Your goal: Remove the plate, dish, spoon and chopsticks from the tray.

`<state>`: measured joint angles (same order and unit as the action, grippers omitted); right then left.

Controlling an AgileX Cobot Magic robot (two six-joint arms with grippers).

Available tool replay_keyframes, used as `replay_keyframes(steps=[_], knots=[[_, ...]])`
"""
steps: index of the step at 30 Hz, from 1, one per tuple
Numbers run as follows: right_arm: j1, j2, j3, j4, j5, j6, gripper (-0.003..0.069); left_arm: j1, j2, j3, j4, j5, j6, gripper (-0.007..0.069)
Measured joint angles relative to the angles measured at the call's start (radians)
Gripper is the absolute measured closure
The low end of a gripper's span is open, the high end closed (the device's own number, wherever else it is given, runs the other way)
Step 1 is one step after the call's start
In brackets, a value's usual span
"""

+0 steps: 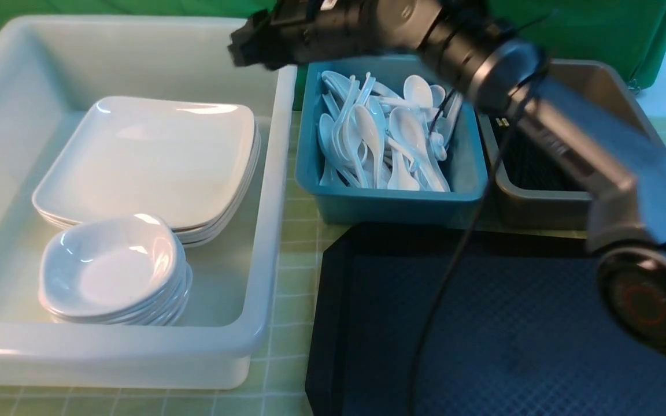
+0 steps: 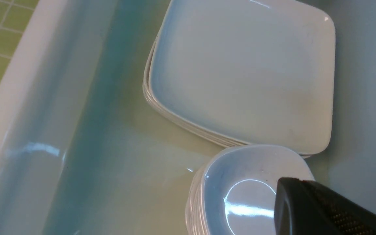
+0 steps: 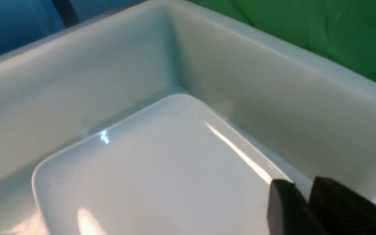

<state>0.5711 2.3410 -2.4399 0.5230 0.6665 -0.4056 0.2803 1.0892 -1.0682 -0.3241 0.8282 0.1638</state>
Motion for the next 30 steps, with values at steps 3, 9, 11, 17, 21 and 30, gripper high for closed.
replay_keyframes(steps=[3,9,11,17,21,30], knots=[[-0.048,-0.107,0.000,-0.118,0.163,0.081,0.0638,-0.016,0.000,0.000,-0.105,0.002,0.116,0.0640],[-0.168,-0.336,0.007,-0.351,0.492,0.161,0.0652,-0.267,0.000,0.000,-0.217,0.003,0.310,0.0640],[-0.204,-0.409,0.044,-0.389,0.522,0.172,0.0652,-0.358,0.000,0.000,-0.194,-0.011,0.317,0.0640],[-0.322,-0.730,0.287,-0.423,0.532,0.176,0.0654,-0.612,-0.008,0.000,-0.175,-0.095,0.305,0.0640],[-0.354,-1.055,0.641,-0.461,0.376,0.164,0.0656,-0.737,-0.017,0.000,-0.151,-0.112,0.235,0.0640],[-0.356,-1.840,1.576,-0.503,-0.287,0.260,0.0656,-0.844,-0.107,0.095,-0.019,-0.202,0.068,0.0640]])
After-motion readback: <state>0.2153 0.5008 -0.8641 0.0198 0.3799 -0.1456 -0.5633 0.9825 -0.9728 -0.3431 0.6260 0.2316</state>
